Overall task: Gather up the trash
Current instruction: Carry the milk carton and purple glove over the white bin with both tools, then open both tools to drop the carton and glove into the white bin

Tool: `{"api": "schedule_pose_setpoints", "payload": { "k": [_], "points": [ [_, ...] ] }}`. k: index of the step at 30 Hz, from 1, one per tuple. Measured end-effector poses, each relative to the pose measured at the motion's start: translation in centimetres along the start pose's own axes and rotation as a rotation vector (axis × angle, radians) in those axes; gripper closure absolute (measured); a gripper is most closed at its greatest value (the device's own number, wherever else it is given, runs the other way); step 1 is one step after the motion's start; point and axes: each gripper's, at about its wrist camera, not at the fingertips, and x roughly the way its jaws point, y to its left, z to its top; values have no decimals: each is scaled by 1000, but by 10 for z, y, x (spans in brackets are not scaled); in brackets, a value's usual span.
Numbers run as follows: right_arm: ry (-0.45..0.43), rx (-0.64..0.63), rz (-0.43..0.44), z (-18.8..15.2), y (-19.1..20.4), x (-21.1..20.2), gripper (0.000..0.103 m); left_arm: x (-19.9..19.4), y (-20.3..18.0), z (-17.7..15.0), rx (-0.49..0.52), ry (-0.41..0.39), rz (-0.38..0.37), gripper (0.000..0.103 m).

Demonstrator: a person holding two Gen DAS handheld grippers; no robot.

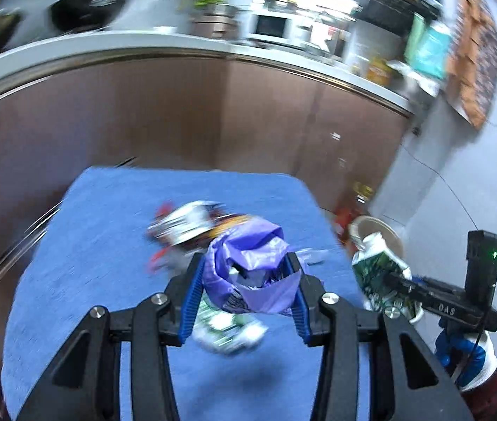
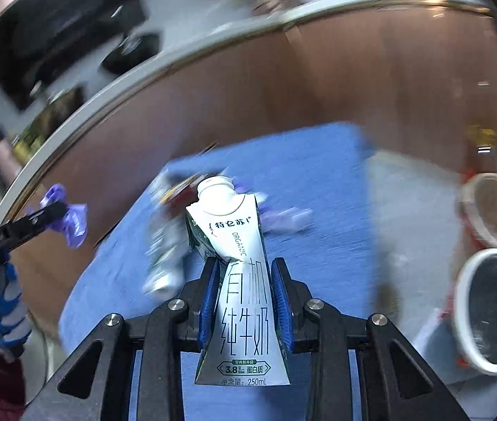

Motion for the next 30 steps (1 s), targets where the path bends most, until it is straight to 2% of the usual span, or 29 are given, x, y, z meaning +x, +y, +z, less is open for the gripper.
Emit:
{"api": "schedule_pose_setpoints", "payload": {
  "k": [3,6,11,13,18,22,25,27,30],
  "points": [
    [-97,69,-147,2,-47,-38,75,35,-62,18,108,28,-67,61],
    [-164,121,-347,-1,-91,-67,74,71,-121,27,196,62,-134,61],
    [-170,212,-570,-17,-163,-78,74,147,-228,30,305,136,-240,61],
    [-155,248,-627,-25,-187,-74,74,177,-262,27,326,170,-270,61],
    [-130,345,-705,-45,-239,-67,74,245,-327,14,366,256,-315,59],
    [-113,414,-743,-53,-267,-64,72,279,-364,4,402,294,-334,57],
    [-102,441,-775,-52,-277,-62,70,294,-378,-4,391,347,-376,52],
    [-99,448,-796,-55,-280,-62,64,297,-381,-8,383,355,-386,49],
    [-106,451,-812,-62,-276,-66,62,297,-381,-9,362,364,-410,43]
  ]
}}
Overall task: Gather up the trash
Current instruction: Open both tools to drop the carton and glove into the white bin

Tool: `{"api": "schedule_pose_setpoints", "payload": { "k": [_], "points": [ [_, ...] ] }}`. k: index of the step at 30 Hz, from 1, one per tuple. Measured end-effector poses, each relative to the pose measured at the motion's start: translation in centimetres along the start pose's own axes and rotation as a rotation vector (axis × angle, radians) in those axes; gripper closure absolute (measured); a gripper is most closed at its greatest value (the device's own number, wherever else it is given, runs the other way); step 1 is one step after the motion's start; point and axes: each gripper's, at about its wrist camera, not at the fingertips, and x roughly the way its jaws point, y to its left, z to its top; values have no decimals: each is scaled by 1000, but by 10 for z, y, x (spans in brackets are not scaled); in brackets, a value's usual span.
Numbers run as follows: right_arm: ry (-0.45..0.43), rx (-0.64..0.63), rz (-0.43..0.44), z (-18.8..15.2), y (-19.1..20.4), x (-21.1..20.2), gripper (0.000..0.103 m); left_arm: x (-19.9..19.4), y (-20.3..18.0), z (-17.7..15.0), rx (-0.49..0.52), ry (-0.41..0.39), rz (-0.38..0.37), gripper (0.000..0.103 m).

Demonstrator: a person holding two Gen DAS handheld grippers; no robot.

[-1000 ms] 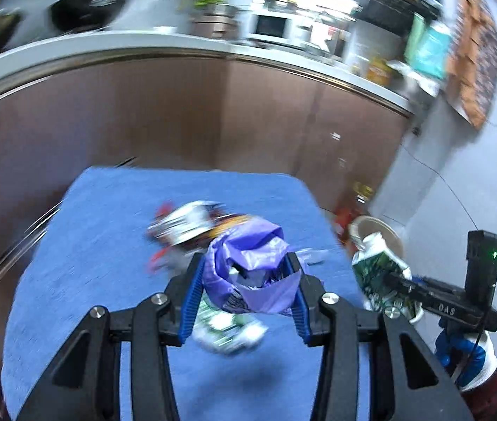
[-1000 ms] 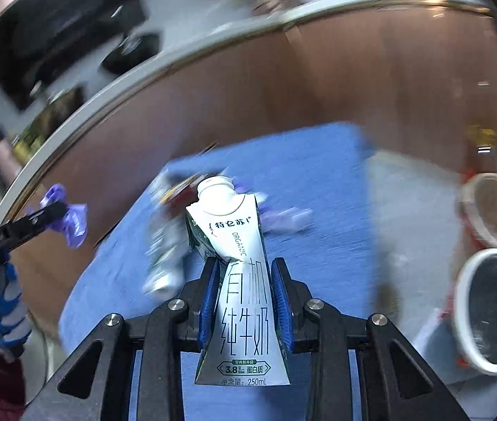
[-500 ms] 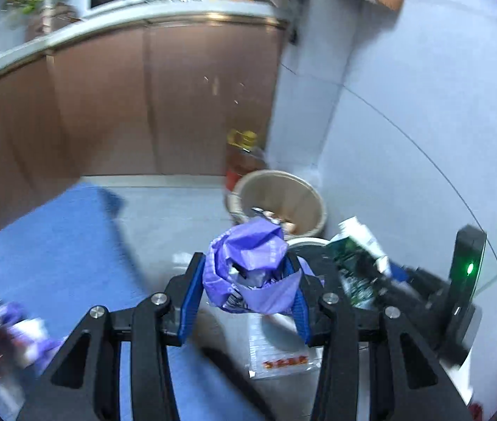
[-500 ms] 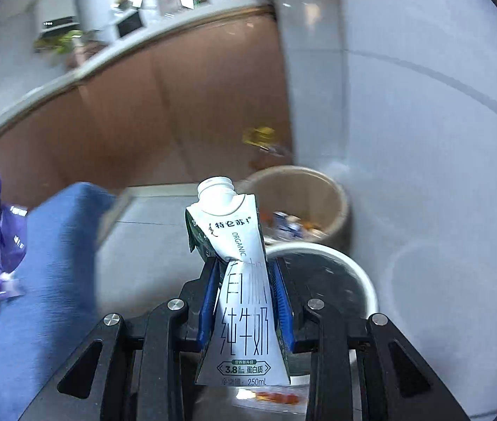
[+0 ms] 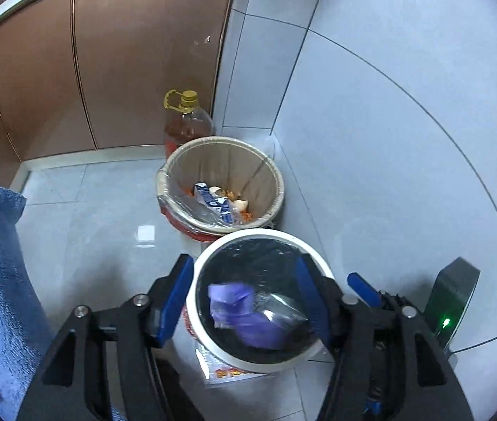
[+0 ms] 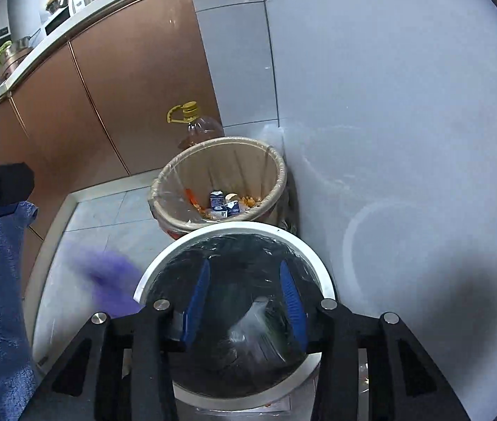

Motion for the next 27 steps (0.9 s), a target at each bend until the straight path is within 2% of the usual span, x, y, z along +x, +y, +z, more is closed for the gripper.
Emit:
{"api": "schedule_pose_setpoints", "payload": {
  "k": [3,7,11,15,18,24,27],
  "points": [
    [-6,-9,-5,-5,3,-7,62,-14,0,-4,-1,-22,-15,43],
    [-40,-24,25,-5,15,-24,62,-57,11,-15,-17,-115,-20,43],
    [-87,-93,148,-5,53,-62,62,-115,34,-32,-30,-189,17,43],
    [-118,-189,273,-7,102,-99,62,-173,68,-57,-40,-235,74,43],
    [-127,-253,357,-10,141,-124,60,-216,100,-82,-69,-272,144,43],
    [-128,-380,478,-21,217,-153,55,-296,183,-141,-197,-328,264,42],
    [-121,-435,525,-31,249,-163,52,-326,221,-168,-266,-348,335,34]
  ]
}}
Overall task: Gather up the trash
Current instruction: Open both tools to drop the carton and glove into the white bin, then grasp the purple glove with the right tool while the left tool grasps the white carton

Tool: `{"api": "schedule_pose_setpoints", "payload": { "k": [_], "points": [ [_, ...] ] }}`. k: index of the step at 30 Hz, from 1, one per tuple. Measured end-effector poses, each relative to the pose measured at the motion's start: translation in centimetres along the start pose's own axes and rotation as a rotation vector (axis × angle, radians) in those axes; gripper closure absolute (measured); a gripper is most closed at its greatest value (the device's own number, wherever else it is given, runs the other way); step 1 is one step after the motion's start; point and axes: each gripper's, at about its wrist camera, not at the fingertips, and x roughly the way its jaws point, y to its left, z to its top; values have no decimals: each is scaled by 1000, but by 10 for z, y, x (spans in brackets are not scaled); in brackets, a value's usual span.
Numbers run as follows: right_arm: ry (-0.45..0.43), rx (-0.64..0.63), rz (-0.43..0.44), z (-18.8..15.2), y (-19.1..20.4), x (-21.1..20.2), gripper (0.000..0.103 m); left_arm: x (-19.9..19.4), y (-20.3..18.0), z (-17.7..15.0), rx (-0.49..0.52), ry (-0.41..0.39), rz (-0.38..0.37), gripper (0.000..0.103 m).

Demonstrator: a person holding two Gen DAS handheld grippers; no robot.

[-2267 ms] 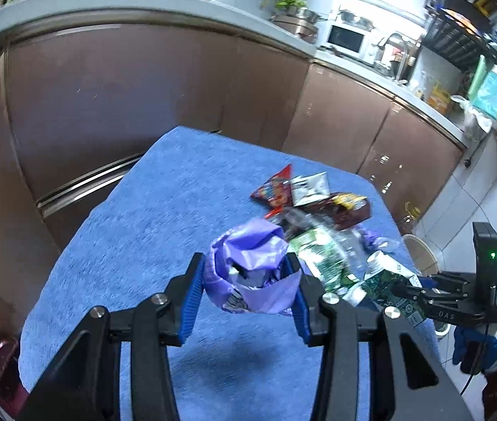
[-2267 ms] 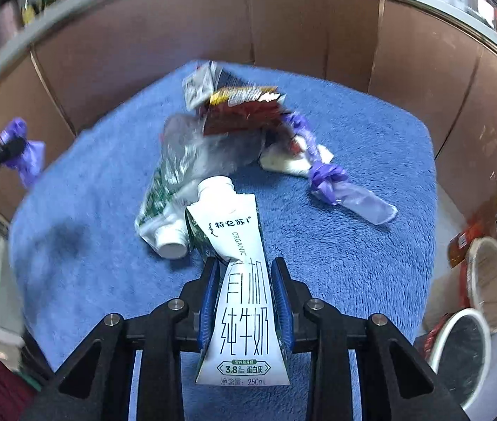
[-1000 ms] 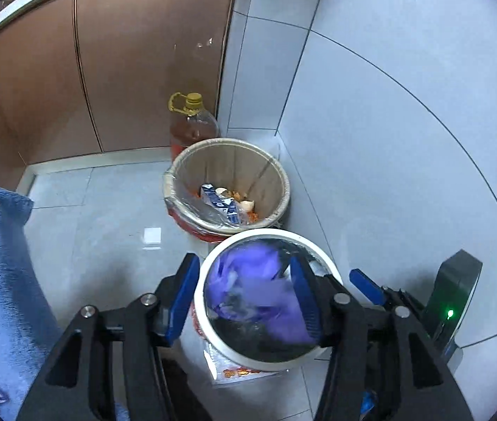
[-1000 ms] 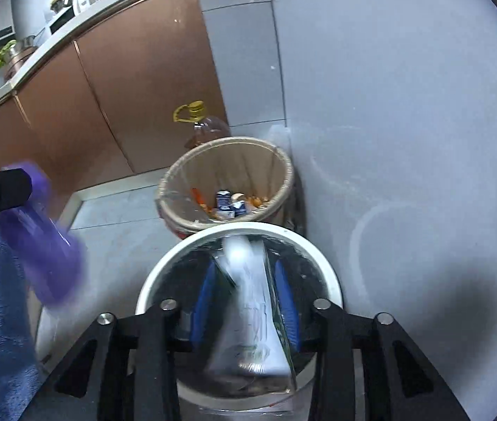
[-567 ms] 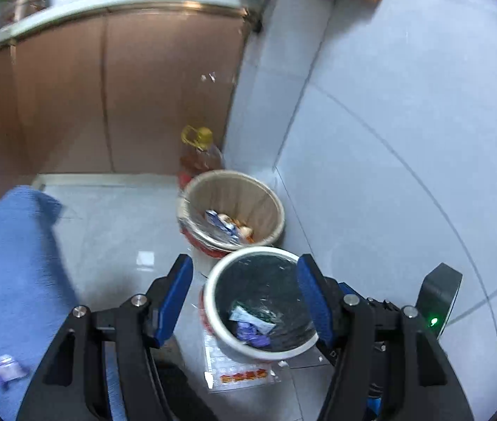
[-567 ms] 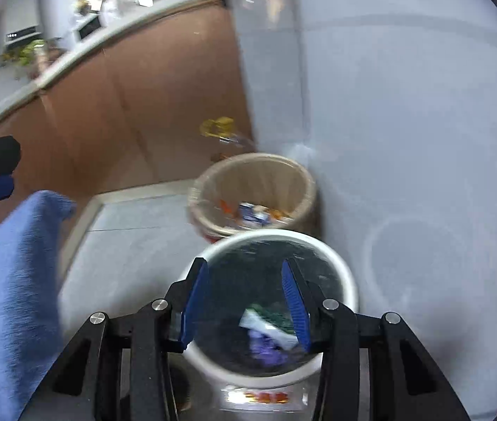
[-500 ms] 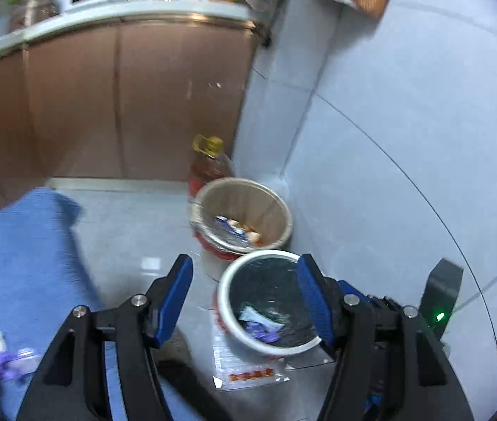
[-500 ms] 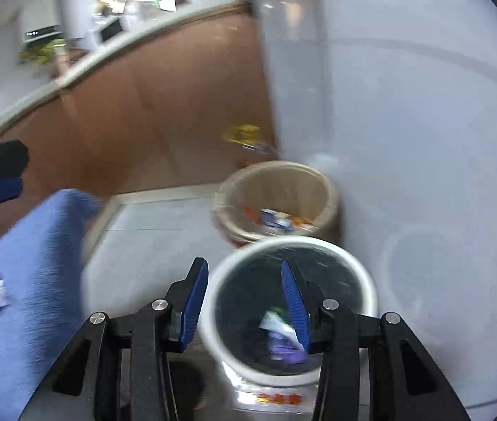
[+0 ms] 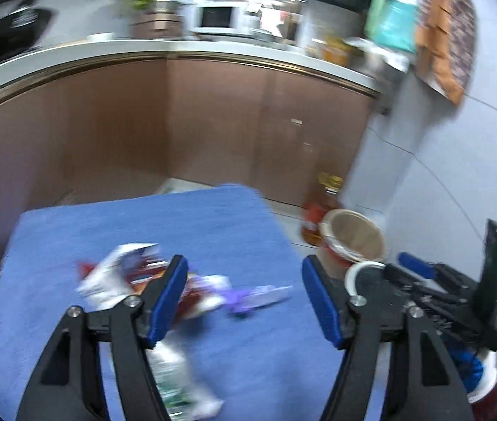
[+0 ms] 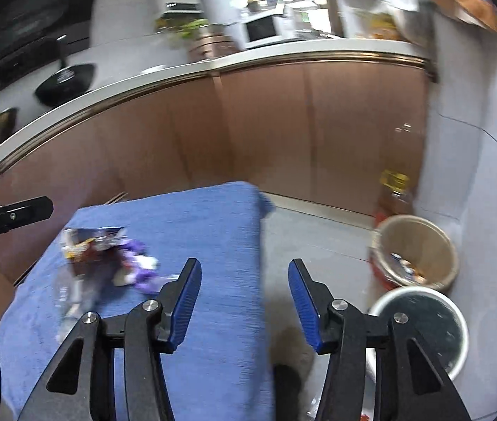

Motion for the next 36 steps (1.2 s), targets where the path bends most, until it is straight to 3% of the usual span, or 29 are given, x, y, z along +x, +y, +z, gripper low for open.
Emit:
{"api": "schedule_pose_setpoints", "payload": {
  "k": [6,9,18,29,32,33,34,36],
  "points": [
    [39,-91,89,3,52,23,42,1,82,-22,-165,35,107,27],
    [78,-138,128,0,69,39,39,19,99,-28,-201,75,134,26],
    [151,-219,170,-8,85,70,34,68,122,-37,-259,144,178,25],
    [227,-312,226,-8,98,112,32,95,139,-32,-304,148,159,25],
    [275,-355,233,-14,103,130,32,98,142,-34,-319,151,145,33],
    [290,-374,235,-16,105,135,32,99,143,-35,-318,156,142,47],
    [302,-392,239,-18,107,141,32,101,145,-36,-324,166,131,52],
    [318,-417,239,-21,109,147,43,100,146,-37,-329,162,123,52]
  ]
}}
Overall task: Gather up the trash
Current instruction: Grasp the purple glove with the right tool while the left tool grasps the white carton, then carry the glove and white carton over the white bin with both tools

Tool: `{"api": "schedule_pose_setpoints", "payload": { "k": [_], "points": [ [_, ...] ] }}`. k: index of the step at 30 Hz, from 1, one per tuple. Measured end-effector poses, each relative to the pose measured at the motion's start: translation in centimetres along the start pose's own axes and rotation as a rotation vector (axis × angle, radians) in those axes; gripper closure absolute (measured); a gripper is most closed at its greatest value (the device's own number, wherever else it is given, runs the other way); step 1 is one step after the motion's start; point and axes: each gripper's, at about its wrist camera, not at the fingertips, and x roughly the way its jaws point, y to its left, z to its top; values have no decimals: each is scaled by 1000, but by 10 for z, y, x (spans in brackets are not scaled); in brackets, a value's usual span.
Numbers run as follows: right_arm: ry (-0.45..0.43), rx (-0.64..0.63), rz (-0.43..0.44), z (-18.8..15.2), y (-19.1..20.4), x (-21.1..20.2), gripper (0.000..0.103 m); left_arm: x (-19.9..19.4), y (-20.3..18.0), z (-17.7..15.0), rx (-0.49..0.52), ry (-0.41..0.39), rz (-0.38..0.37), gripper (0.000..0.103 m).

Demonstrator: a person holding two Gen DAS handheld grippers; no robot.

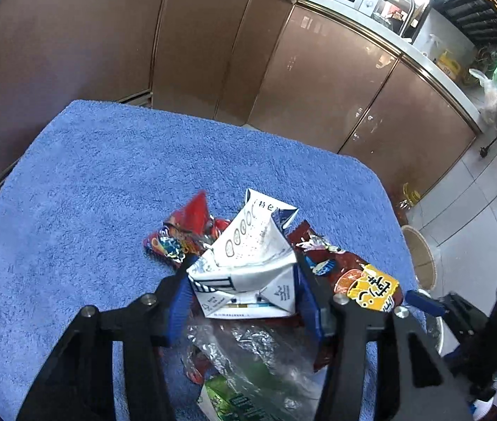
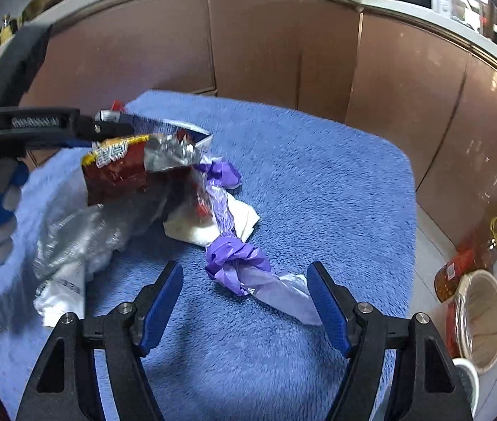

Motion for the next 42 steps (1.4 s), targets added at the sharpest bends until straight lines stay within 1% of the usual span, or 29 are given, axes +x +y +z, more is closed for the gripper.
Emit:
{"api": "schedule_pose_setpoints", "payload": {
  "k": [1,3,6,9,12,17,20,25,30,33,36,39,42],
  "points": [
    [14,-14,1,0,1,5,46,0,1,0,6,-4,0,52],
    [35,-29,5,0,1,13,58,-2,-1,0,11,-13,-4,52],
    [46,-48,25,0,4,18,68,-9,0,-1,8,-29,-21,53],
    [43,-64,31,-2,8,13,71,-24,-2,-2,6,-48,-46,53],
    [30,-45,47,-6,11,3,72,-44,-2,-6,0,-70,-76,53],
    [-23,38,99,-16,13,-28,72,-83,5,-11,-28,-112,-114,53],
    [-60,58,99,-22,18,-51,72,-106,9,-13,-54,-139,-131,53],
    [-118,98,104,-35,20,-85,72,-142,9,-17,-62,-189,-130,53],
    [-184,149,88,-43,16,-117,72,-170,0,-20,-48,-223,-145,53],
    [-217,192,57,-53,6,-136,72,-181,-16,-21,-22,-234,-169,53],
    [-240,254,22,-68,-13,-151,72,-183,-38,-18,10,-229,-209,53],
    [-265,316,-18,-85,-36,-166,71,-174,-69,-15,46,-205,-256,58],
    [-278,373,-68,-104,-60,-179,72,-161,-99,-12,86,-175,-293,58]
  ]
}}
